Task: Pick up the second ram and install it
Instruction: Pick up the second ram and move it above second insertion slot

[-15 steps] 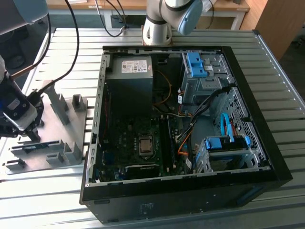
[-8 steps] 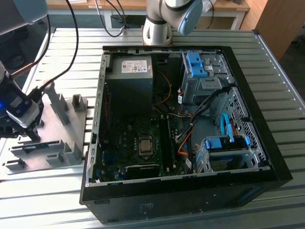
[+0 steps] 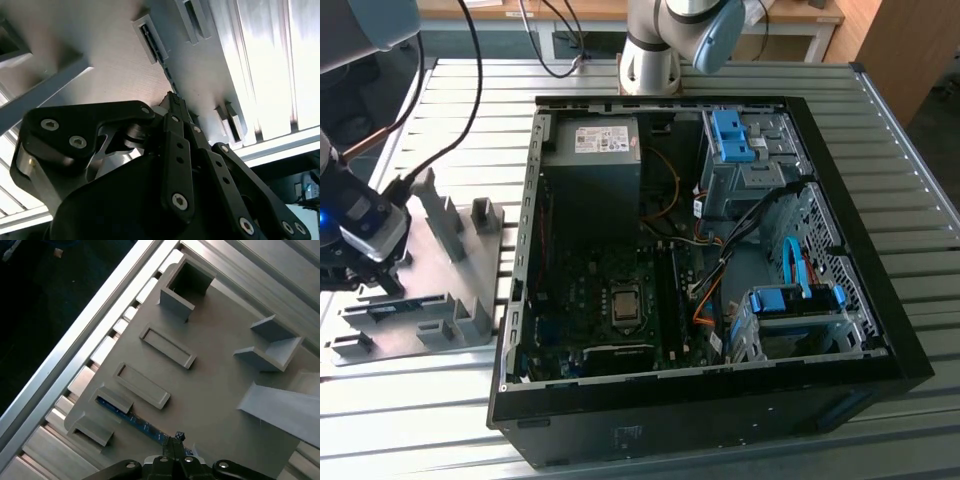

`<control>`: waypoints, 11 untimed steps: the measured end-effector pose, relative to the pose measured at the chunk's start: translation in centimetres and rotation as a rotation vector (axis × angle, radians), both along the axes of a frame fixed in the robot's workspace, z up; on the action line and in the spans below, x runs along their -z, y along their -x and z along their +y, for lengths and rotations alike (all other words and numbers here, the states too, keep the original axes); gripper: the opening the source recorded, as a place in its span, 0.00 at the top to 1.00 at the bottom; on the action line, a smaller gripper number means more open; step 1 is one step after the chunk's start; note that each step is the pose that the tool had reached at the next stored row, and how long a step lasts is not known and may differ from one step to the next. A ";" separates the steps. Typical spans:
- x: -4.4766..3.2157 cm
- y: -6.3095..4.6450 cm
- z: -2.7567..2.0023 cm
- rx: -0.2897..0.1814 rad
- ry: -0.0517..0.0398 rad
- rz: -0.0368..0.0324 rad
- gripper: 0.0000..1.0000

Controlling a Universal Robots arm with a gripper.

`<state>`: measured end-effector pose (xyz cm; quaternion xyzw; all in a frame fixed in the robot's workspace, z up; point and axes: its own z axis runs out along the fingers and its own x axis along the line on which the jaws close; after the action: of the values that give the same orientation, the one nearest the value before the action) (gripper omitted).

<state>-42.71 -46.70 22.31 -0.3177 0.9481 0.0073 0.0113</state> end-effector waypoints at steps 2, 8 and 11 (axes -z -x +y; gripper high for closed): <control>0.00 0.0 0.00 -0.021 0.0000 0.0000 0.90; 0.00 0.0 0.00 -0.082 -0.0001 0.0000 0.90; 0.00 0.0 0.00 -0.112 0.0000 0.0000 0.90</control>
<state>-42.71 -46.70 22.31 -0.3704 0.9288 0.0080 0.0109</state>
